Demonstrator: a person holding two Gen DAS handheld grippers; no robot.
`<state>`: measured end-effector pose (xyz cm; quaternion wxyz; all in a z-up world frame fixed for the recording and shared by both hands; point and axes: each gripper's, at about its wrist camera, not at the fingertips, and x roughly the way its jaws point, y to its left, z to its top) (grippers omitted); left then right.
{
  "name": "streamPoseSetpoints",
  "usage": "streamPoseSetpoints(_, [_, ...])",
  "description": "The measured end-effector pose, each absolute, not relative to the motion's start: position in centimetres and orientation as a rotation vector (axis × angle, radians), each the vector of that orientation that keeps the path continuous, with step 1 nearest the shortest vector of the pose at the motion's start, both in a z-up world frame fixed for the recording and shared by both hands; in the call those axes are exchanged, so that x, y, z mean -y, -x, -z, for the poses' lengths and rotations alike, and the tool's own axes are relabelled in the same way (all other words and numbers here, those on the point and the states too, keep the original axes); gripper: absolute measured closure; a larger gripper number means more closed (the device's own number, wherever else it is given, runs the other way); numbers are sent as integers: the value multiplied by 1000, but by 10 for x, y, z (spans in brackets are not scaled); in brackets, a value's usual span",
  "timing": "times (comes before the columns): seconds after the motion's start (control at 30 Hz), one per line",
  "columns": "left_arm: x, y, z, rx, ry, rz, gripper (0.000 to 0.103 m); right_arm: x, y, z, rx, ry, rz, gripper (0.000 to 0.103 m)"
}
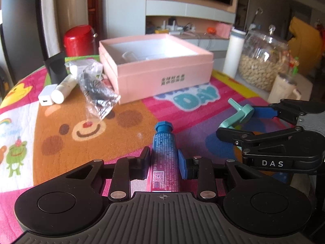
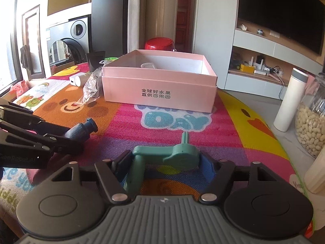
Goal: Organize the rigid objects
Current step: 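Carry the toothpaste tube with the left gripper while the right carries the teal toy into the box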
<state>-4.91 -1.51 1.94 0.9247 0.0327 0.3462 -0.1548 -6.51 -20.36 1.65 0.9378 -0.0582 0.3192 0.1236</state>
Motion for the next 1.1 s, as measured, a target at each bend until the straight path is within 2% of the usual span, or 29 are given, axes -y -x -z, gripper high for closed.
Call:
streamPoseSetpoints(0.13, [9, 46, -46, -616, -54, 341, 70, 211, 66, -35, -613, 108, -269, 32])
streamPoseSetpoints(0.27, [1, 24, -106, -470, -56, 364, 70, 221, 55, -83, -500, 85, -274, 33])
streamPoseSetpoints(0.43, [-7, -26, -174, -355, -46, 366, 70, 225, -1, -149, -399, 58, -283, 33])
streamPoseSetpoints(0.53, [-9, -69, -191, -376, 23, 399, 70, 218, -50, -165, -407, 55, -286, 32])
streamPoseSetpoints(0.7, [-22, -134, -147, -535, 256, 449, 74, 213, -107, -141, -511, 58, -237, 30])
streamPoseSetpoints(0.9, [-50, -122, -91, -561, 255, 299, 75, 205, -70, -89, -529, 157, -224, 30])
streamPoseSetpoints(1.1, [-77, -125, -56, -641, 257, 239, 75, 182, -48, -75, -604, 149, -351, 30])
